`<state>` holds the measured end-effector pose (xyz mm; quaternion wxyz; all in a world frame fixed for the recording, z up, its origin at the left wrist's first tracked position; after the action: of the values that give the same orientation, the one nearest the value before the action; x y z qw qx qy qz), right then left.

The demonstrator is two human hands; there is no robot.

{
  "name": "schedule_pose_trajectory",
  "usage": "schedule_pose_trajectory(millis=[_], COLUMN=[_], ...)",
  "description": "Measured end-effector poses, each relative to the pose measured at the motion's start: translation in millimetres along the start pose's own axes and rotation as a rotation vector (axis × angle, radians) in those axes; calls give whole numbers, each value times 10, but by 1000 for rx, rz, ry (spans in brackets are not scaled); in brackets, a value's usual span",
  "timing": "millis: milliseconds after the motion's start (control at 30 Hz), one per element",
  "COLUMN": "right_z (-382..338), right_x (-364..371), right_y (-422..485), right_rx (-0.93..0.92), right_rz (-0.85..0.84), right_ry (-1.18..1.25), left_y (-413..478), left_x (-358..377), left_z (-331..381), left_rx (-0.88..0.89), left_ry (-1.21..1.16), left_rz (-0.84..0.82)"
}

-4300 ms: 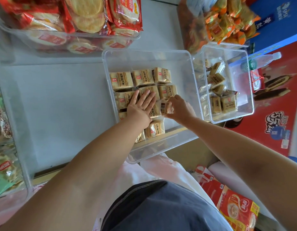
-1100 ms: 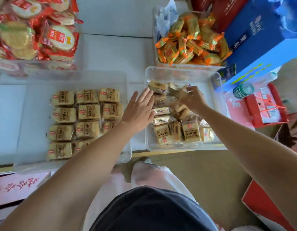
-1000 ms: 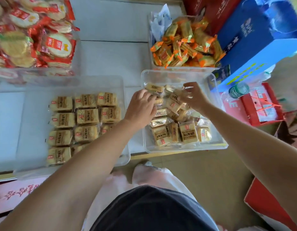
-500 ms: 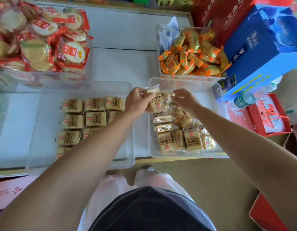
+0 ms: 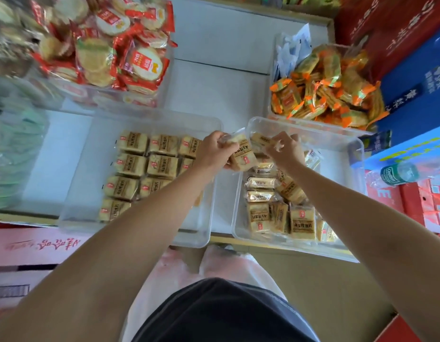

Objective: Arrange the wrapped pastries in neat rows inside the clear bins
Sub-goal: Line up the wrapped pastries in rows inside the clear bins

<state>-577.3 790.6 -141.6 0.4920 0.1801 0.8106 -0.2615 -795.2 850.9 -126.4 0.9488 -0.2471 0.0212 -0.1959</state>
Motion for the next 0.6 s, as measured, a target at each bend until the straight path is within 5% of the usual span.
schedule_pose_trajectory(millis=[267,400,600], right_z=[-226,-490,-767], right_x=[-300,-184,1], right_y=[-308,-582,-896], right_rx=[-75,-117,-82], right_rz=[-209,-301,-210], right_ry=[599,602,652], left_y=[67,67,-66], left_x=[30,-4,-245], left_z=[112,136,188], left_rx=[1,-6,-13], left_ry=[95,116,210], left_rz=[-61,-69,-192])
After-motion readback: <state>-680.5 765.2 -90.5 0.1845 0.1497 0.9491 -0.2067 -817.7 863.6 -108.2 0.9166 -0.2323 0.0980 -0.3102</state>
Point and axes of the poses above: each hand's wrist, its own y-axis towards the middle knuckle, its own x-axis out of the palm, z = x × y, the point moved 9 cm from there along y, towards the middle knuckle, and after that the axes turned 9 degrees about -y, right-handed, at the moved point
